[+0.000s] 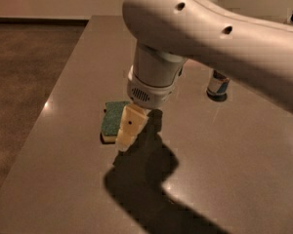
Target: Pick sponge
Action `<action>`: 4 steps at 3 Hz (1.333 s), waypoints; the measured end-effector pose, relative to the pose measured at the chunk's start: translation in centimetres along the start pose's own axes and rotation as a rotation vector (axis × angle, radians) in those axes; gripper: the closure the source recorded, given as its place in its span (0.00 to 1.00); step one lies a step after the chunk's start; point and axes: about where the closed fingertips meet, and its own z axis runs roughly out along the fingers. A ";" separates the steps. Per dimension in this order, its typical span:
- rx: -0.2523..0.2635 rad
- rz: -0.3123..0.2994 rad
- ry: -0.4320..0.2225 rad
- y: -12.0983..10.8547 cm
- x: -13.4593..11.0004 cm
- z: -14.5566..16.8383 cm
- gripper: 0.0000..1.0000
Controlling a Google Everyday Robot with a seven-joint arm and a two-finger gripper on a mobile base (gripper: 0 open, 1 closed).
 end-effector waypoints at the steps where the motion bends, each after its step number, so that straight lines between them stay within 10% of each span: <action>1: -0.027 0.023 -0.007 0.6 -0.8 0.9 0.00; 2: -0.040 0.032 -0.009 1.7 -2.1 1.8 0.02; 4: -0.049 0.025 0.001 2.9 -3.9 2.5 0.47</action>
Offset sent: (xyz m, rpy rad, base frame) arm -0.0007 0.0408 -0.0215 0.0473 0.0515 -0.0307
